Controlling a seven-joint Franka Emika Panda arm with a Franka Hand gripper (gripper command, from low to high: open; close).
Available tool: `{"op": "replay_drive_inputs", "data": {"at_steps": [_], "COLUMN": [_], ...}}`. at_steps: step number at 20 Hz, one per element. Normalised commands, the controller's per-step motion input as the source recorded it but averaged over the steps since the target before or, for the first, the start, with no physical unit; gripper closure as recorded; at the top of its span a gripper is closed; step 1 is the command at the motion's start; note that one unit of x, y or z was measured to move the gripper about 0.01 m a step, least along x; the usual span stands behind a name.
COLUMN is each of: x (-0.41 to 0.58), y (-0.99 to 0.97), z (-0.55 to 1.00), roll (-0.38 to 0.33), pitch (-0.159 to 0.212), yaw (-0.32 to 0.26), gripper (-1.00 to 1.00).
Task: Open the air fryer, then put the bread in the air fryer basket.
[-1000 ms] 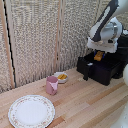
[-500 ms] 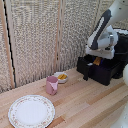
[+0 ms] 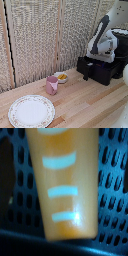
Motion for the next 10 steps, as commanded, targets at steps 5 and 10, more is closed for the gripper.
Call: {"op": "replay_drive_inputs", "data": {"at_steps": [5, 10], "x": [-0.011, 0.091], "y": [0.31, 0.33], "z": [0.64, 0.69], "roll": [0.019, 0.040], "pitch": [0.006, 0.001], "yaw": [-0.125, -0.156], "gripper": [-1.00, -1.00]}}
